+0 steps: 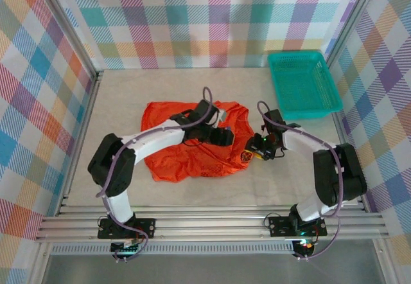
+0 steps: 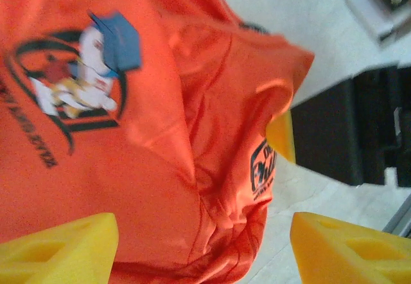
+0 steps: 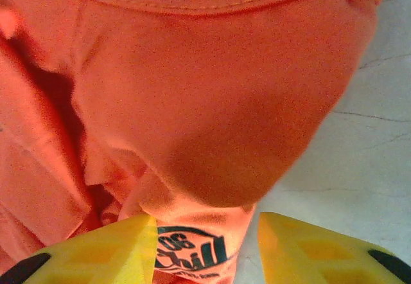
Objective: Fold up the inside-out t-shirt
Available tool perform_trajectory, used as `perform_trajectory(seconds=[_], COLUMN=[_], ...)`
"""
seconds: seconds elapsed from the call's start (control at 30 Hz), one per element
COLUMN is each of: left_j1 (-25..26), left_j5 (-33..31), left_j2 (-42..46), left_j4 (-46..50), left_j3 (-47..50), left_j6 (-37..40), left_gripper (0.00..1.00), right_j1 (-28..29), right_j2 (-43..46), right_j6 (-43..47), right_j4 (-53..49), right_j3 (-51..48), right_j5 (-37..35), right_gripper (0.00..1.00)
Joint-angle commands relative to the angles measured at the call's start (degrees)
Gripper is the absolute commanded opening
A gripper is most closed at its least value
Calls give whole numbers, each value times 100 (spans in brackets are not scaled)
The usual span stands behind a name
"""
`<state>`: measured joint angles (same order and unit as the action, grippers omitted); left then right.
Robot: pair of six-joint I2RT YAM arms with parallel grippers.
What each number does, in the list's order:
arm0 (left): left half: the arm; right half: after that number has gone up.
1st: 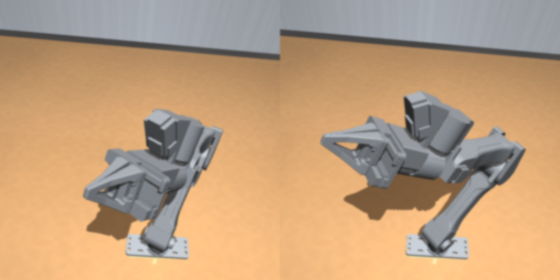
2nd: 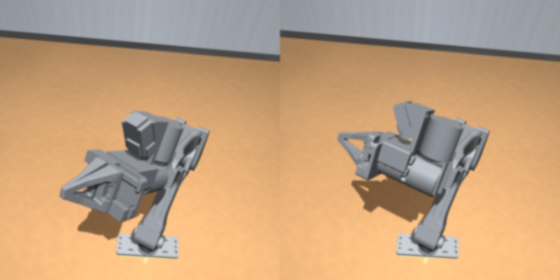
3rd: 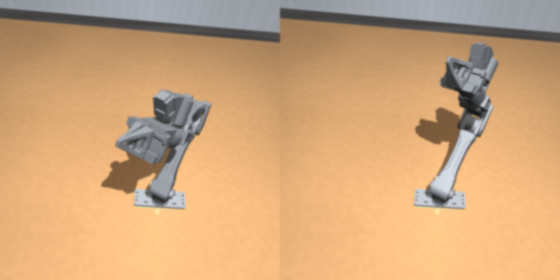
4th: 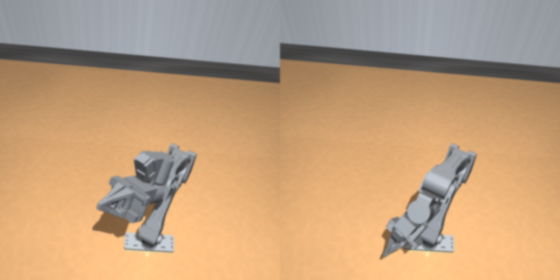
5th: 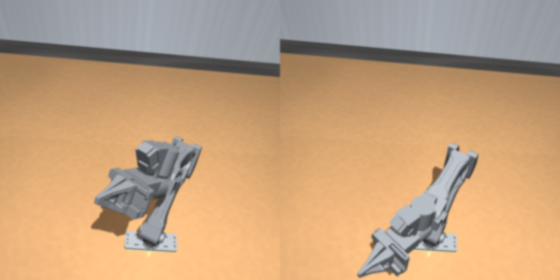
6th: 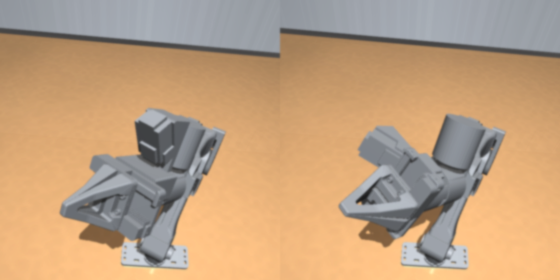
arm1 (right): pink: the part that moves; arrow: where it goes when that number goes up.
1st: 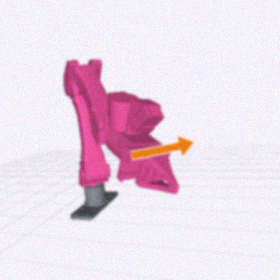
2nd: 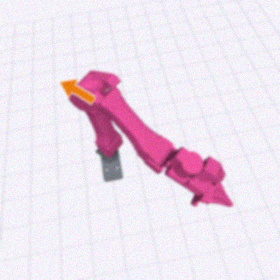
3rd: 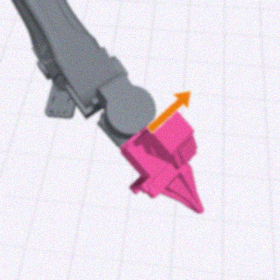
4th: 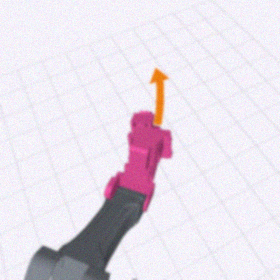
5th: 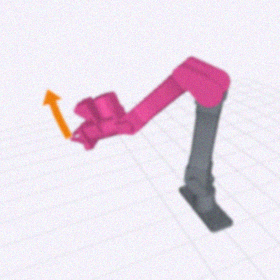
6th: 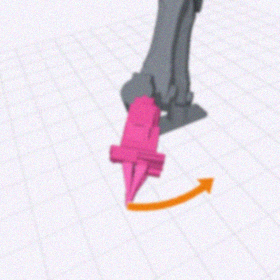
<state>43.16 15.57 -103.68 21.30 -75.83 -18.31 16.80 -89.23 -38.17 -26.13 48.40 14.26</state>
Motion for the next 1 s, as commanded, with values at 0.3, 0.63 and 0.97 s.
perform_trajectory(seconds=[0.3,0.63,0.97], left_j1=[545,599,-64], left_j5=[-921,-1461,-1925], left_j2=[-1690,-1639,521], left_j4=[1204,1568,1093], left_j3=[-1407,-1592,-732], left_j6=[518,487,-555], left_gripper=[69,0,0], right_j1=[-144,-109,-107], right_j2=[263,-88,-86], right_j6=[40,-116,-68], right_j4=[196,657,752], right_j3=[-225,-217,-568], right_j5=[253,420,201], right_gripper=[45,42,0])
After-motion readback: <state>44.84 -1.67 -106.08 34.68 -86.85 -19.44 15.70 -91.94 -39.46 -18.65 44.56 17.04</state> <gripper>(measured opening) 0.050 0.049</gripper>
